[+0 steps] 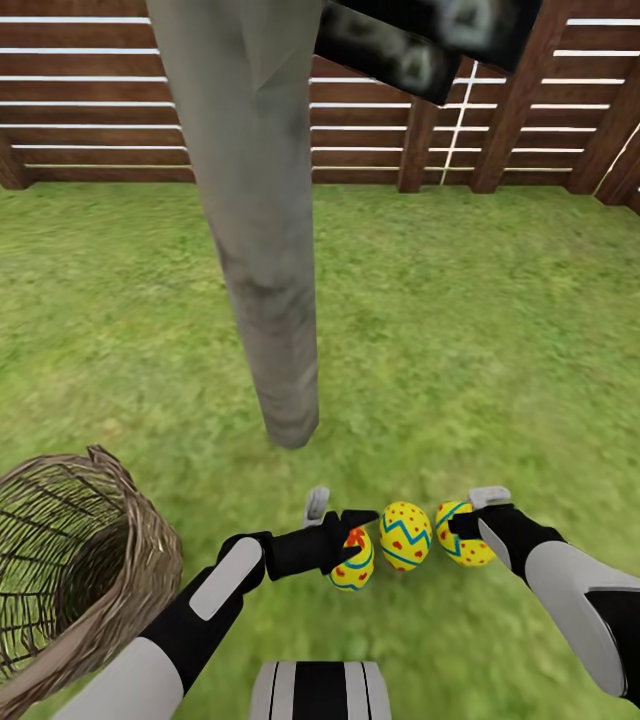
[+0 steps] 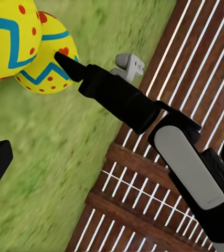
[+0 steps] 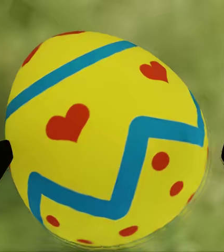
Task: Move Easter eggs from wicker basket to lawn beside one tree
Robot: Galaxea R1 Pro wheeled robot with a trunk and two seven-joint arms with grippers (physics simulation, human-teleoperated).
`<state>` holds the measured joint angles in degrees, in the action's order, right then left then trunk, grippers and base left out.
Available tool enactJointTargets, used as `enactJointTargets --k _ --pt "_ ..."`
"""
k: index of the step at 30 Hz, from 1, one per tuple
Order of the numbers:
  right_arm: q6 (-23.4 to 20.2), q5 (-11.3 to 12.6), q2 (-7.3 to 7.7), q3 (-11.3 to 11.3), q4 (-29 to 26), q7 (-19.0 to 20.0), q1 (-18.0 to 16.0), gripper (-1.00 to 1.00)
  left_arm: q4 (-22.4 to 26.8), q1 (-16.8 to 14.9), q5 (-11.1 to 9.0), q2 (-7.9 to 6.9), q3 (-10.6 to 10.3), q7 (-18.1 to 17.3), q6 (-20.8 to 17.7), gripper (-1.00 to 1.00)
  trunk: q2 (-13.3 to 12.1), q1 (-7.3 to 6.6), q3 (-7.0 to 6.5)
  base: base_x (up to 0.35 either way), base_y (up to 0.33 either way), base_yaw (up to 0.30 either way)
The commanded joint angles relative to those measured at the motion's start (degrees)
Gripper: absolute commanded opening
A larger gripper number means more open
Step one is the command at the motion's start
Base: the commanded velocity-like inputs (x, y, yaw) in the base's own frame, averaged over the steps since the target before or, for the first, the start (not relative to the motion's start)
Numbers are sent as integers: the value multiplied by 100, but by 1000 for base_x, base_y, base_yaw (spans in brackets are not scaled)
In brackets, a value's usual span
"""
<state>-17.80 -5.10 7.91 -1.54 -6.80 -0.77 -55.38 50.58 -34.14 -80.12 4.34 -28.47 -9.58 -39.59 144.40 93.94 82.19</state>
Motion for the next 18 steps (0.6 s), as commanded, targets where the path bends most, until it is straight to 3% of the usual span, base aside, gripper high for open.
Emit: enactJointTargets --k 1,4,5,8,11,15,16,18 --pt "-41 -52 0 -13 -24 11 1 100 -4 -2 6 0 -5 -2 -14 100 0 -3 -20 0 0 0" --pt "-40 -45 26 6 -66 77 -1 100 -1 1 14 -2 -10 11 -22 100 -4 -11 -86 0 0 0" --pt "-56 -42 38 16 -79 301 -3 100 5 0 14 -3 -10 16 -24 100 -6 -14 -108 0 0 0" --pt "-137 -31 120 29 -98 1482 -8 100 13 -2 14 -3 -8 18 -27 100 -10 -21 -175 0 0 0" --pt "-211 66 207 31 -168 2061 -16 100 13 -2 14 -3 -2 18 -31 100 -14 -29 -241 0 0 0" --pt "-705 145 566 50 -390 3090 -17 100 16 -3 13 -9 4 18 -30 100 -19 -39 -330 -1 0 0" --pt "-730 148 675 86 -421 3229 -17 100 11 -4 8 -16 6 18 -28 100 -20 -42 -352 -125 55 0" --pt "-740 150 746 105 -433 3286 -17 100 13 -5 7 -19 7 18 -25 100 -23 -47 -396 -224 113 0"
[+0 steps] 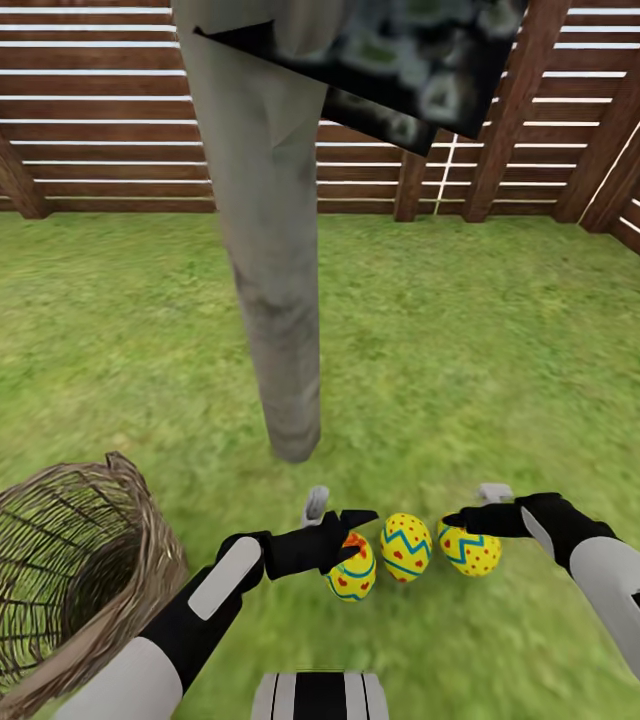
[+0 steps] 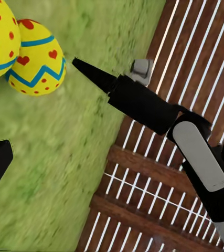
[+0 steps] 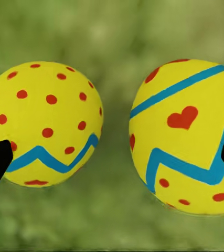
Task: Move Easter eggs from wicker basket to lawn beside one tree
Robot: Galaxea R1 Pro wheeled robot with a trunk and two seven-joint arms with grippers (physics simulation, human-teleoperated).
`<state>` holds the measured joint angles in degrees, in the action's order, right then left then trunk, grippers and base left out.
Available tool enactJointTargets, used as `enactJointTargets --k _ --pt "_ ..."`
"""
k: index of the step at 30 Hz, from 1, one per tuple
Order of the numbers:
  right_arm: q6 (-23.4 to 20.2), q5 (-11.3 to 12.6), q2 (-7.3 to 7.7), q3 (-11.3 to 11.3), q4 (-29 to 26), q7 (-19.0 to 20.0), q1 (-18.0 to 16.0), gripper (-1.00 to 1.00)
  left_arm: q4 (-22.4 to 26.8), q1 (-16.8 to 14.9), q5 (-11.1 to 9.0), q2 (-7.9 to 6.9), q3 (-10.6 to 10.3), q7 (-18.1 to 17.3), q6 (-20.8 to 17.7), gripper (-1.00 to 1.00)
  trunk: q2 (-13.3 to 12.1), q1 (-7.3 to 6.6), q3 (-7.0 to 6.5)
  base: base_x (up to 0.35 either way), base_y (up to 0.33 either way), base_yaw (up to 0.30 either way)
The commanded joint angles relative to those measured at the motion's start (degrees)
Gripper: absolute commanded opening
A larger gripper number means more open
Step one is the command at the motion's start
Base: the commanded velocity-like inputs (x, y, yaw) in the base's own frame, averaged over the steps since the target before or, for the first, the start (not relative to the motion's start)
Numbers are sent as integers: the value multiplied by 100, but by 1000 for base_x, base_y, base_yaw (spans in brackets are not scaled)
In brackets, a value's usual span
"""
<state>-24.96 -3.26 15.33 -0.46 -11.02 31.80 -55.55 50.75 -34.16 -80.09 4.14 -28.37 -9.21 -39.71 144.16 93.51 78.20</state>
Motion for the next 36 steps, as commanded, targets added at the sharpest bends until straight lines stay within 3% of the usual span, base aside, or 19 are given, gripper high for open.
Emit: enactJointTargets --k 1,8,17,25,36 --pt "-26 -34 14 0 -13 39 0 100 -4 -3 3 -1 -2 -20 -13 100 0 -6 -19 -267 138 0" --pt "-27 -34 22 2 -14 46 0 100 -13 -3 4 -1 3 -20 -15 100 -9 -24 -174 -273 143 0" --pt "-18 -34 14 2 -14 36 0 100 -13 -2 11 8 -1 -6 -11 100 -21 -47 -374 -22 12 0" --pt "-18 -42 8 2 -14 29 0 100 25 -1 12 16 -1 286 -11 100 -32 -68 -551 -20 0 0" --pt "-18 -43 -3 2 -14 28 0 100 28 -3 15 17 -1 320 -11 100 -47 -96 -795 -305 0 0"
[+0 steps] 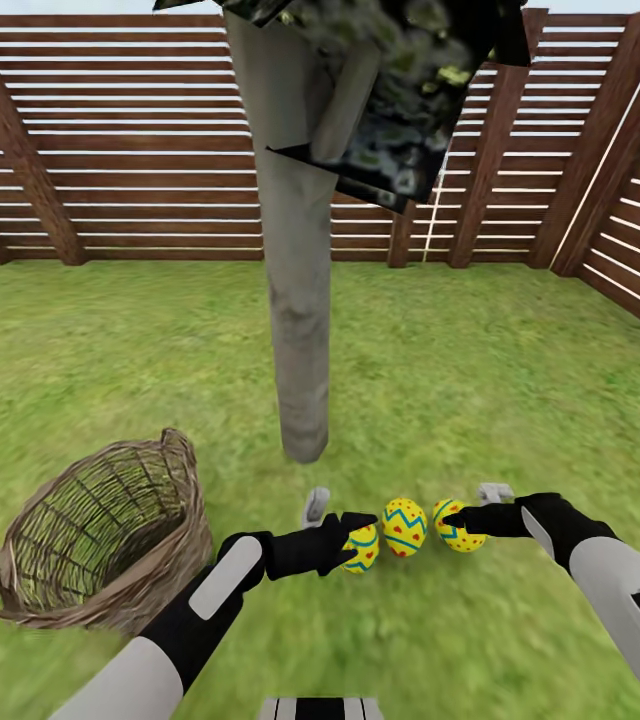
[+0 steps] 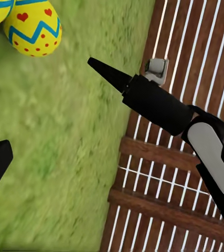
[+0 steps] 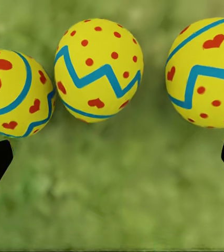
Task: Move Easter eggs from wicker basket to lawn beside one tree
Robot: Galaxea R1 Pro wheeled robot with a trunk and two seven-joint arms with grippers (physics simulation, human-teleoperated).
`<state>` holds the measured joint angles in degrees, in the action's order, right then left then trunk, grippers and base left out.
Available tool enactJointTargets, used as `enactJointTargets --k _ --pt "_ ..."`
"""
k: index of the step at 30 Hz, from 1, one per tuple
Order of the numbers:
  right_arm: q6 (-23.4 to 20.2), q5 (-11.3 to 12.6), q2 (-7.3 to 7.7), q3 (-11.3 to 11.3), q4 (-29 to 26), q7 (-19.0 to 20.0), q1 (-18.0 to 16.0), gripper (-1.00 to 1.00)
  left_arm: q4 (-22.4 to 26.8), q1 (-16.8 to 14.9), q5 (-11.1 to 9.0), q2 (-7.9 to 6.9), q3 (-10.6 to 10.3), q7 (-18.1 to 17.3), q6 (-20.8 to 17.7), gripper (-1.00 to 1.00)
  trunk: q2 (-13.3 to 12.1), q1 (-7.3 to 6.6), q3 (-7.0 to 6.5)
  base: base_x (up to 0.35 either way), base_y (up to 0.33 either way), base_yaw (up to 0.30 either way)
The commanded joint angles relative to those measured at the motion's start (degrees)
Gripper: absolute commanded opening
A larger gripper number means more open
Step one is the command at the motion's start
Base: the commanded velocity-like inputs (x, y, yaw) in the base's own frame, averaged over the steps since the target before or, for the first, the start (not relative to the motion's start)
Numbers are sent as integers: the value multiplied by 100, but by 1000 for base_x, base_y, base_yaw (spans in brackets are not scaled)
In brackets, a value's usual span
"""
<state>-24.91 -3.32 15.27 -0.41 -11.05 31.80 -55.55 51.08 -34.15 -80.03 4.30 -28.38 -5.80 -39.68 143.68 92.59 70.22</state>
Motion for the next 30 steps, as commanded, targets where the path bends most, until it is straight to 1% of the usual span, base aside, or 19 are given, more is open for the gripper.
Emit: enactJointTargets --k 1,15,19,25,27,30 --pt "-23 -37 2 -3 -11 28 0 100 -3 -1 7 0 -1 -20 -13 100 0 -7 -19 -321 0 0" --pt "-23 -37 -32 -11 -6 17 0 100 -29 -1 8 10 -6 -18 -13 100 -19 -43 -329 -319 0 0" --pt "-20 -37 -38 -17 -3 5 0 100 -55 -2 19 11 -22 2 -13 100 -24 -53 -417 -102 0 0" --pt "-1 -18 -37 -35 103 -11 13 100 -8 -3 -8 6 -18 560 -27 100 -32 -69 -550 -10 0 0" --pt "25 -24 -40 -37 214 -24 49 100 1 -2 -11 -7 -15 682 -52 100 -35 -74 -595 -1 0 0" --pt "58 -51 -46 -45 394 -34 193 100 -23 -1 -30 -82 -24 762 -83 100 -39 -81 -661 0 0 0"
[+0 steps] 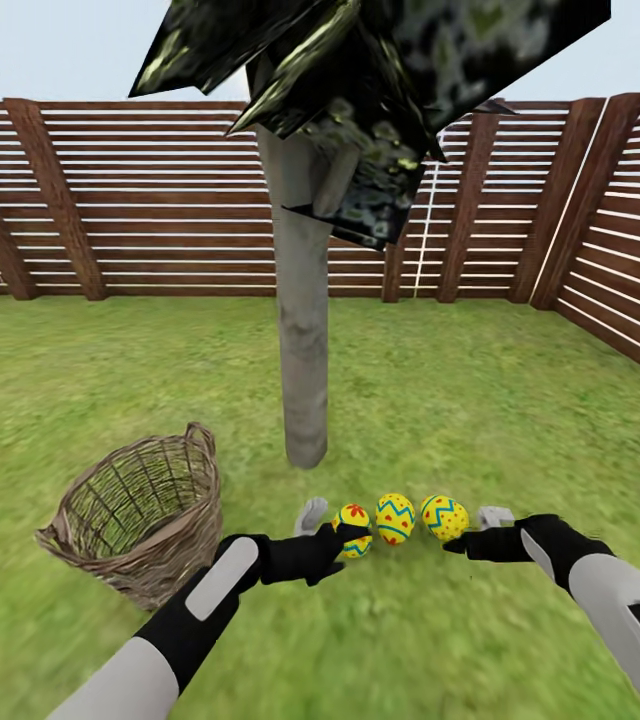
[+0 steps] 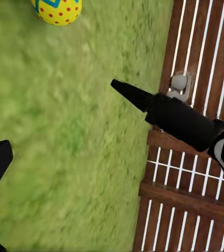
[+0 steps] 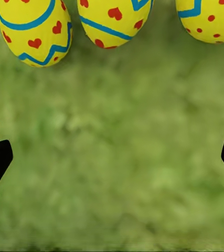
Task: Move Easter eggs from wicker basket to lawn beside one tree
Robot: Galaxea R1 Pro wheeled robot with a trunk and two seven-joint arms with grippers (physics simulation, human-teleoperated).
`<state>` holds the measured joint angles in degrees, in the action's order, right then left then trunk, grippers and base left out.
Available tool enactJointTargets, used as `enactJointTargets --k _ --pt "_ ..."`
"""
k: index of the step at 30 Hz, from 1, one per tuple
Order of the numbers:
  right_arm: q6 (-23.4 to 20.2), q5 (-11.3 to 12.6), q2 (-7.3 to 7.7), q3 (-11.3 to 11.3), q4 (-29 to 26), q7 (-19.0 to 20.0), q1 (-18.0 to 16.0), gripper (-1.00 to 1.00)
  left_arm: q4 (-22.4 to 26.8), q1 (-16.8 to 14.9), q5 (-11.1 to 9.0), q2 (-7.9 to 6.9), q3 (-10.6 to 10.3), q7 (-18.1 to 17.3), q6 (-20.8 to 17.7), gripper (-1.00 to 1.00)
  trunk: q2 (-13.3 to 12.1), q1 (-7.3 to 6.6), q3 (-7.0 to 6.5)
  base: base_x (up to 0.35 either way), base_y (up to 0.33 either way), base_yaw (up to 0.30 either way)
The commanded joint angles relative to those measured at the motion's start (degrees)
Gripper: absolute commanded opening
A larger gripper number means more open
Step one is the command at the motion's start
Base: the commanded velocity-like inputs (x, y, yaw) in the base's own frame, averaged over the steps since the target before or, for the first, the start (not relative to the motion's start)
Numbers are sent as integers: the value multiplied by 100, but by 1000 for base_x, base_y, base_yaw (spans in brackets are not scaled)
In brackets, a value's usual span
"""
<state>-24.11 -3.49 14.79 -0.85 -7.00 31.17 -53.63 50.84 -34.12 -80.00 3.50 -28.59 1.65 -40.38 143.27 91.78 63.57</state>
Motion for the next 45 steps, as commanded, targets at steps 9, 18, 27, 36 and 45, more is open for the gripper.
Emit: enactJointTargets --k 9,18,27,36,45 --pt "74 -123 -20 -20 84 21 594 100 -823 43 -4 -95 -388 33 42 100 -211 -124 -174 0 0 0" --pt "443 -109 -35 -29 93 -137 791 100 -1398 46 20 -96 -760 43 179 100 -572 -322 -335 0 0 0" --pt "651 -84 -136 -28 98 -319 920 100 -1439 46 449 -127 -961 267 501 100 -933 -520 -497 0 0 0" --pt "965 -86 -383 -29 111 -1665 1346 100 -2161 46 993 -108 -990 372 978 100 -1294 -717 -658 0 0 0" --pt "1469 -186 -536 -37 496 -2102 1663 100 -3150 46 1535 -15 -1007 386 1304 100 -1655 -915 -820 0 0 0"
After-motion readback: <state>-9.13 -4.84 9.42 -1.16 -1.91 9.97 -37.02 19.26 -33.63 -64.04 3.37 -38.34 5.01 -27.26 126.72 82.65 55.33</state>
